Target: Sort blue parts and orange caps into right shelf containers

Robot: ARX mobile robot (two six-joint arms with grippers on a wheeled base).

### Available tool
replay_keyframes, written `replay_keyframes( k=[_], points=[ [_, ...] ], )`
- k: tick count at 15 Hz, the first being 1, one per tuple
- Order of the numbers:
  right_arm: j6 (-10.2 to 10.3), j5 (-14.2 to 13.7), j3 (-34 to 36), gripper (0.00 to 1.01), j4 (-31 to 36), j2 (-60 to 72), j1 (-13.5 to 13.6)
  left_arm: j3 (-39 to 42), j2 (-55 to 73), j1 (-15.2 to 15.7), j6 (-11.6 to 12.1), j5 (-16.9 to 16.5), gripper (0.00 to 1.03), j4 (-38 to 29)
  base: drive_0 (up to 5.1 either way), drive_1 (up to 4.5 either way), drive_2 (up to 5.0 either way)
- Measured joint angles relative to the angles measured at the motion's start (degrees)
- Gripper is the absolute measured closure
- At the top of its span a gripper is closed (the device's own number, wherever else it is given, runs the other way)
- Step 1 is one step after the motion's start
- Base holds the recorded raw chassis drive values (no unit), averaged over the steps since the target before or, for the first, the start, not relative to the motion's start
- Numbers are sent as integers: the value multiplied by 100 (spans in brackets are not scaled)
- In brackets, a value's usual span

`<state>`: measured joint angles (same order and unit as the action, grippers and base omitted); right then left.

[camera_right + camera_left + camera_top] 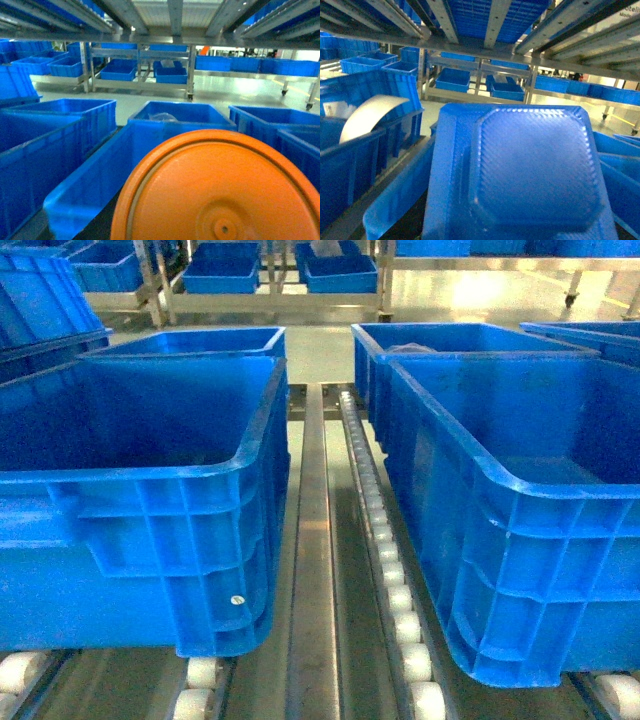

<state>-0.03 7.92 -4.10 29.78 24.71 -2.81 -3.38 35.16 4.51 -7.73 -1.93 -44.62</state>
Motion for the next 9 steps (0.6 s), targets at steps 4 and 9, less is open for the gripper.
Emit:
replay_keyframes(
  k=[4,9],
  points=[
    [-46,-299,-2857,58,1360,5025,409,-3244,4621,-164,9,-79,61,-483,0,0,0],
    [22,-925,-4360,39,1150,7176,748,-4623,5788,-243,-428,4,44,-79,0,0,0]
  ],
)
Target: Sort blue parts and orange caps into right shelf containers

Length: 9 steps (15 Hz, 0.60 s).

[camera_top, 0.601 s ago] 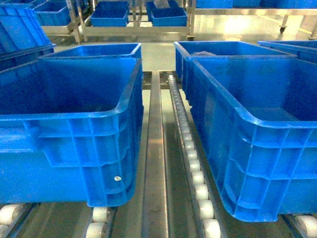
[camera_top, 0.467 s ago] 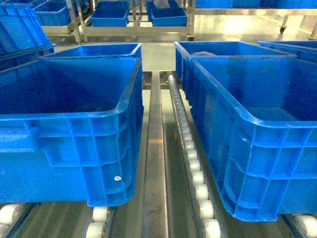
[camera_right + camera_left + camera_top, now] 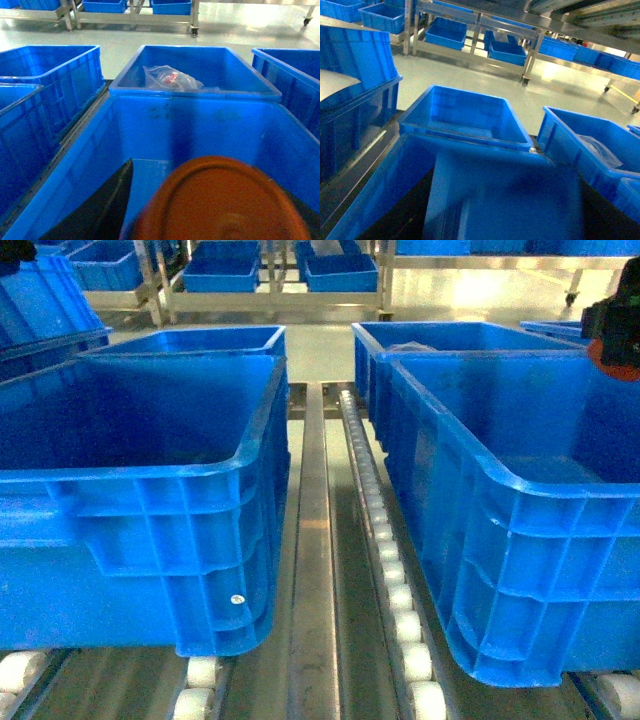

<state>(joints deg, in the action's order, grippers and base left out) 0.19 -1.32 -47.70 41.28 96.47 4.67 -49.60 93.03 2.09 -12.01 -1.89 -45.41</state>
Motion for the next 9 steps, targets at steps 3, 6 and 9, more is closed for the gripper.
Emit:
replay_keyframes(
  k=[3,6,9],
  points=[
    [-2,-31,0,1,70,0,98,210,13,83,37,-4,4,-68,0,0,0],
    [-264,-319,-4,3,-205,-17,208,260,-20,103,146,92,5,79,0,0,0],
    [-240,-439,190,11,614,-7,205,262,-22,103,210,87,5,61,0,0,0]
  ],
)
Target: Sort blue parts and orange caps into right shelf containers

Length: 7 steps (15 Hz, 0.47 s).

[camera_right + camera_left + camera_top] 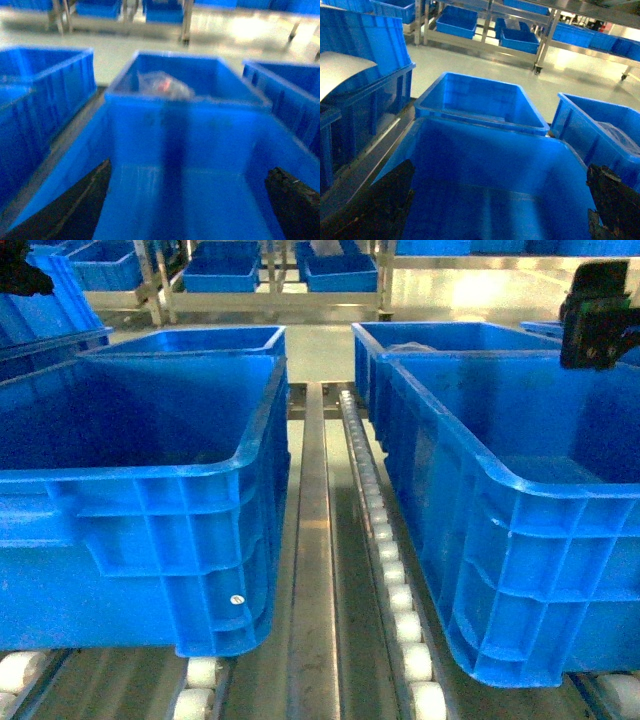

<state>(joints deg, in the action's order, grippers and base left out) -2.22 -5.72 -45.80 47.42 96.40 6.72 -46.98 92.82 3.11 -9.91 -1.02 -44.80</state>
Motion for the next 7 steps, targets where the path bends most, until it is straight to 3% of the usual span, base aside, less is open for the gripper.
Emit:
replay_keyframes(
  k=[2,3,5,7],
  points=[
    [120,24,1047,37,846,-553,-114,809,-501,-22,616,-144,29,-468,0,0,0],
    [136,48,1423,48,946,-813,-173,1220,-780,-52,745,-140,39,-616,0,0,0],
    [138,111,1963,66,1056,-1226,-240,1784,-1163,-245,857,90,57,-787,0,0,0],
    [138,188,2435,84,1102,-1617,-271,2319,-1508,-348,892,74,75,-863,0,0,0]
  ],
)
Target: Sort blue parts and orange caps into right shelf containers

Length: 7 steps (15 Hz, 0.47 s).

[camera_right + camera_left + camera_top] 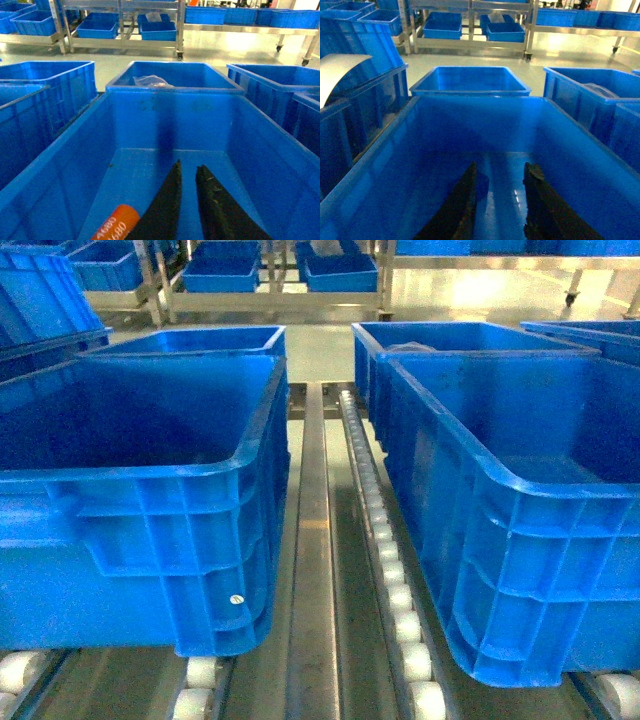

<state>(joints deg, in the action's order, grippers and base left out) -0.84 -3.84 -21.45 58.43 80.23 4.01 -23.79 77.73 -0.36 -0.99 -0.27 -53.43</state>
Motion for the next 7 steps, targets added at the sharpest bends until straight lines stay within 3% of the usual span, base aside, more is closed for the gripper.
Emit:
replay_keyframes(
  k=[1,2,3,7],
  points=[
    [0,50,328,99,-9,-313,-57,310,-262,15,0,15,88,-31,0,0,0],
    [15,323,573,99,-39,-590,-269,601,-562,44,-2,42,102,-48,0,0,0],
    [20,345,778,99,-103,-866,-398,841,-822,44,2,42,101,-39,0,0,0],
    [26,385,1567,99,-129,-1648,-402,1558,-1893,35,2,33,101,345,0,0,0]
  ],
)
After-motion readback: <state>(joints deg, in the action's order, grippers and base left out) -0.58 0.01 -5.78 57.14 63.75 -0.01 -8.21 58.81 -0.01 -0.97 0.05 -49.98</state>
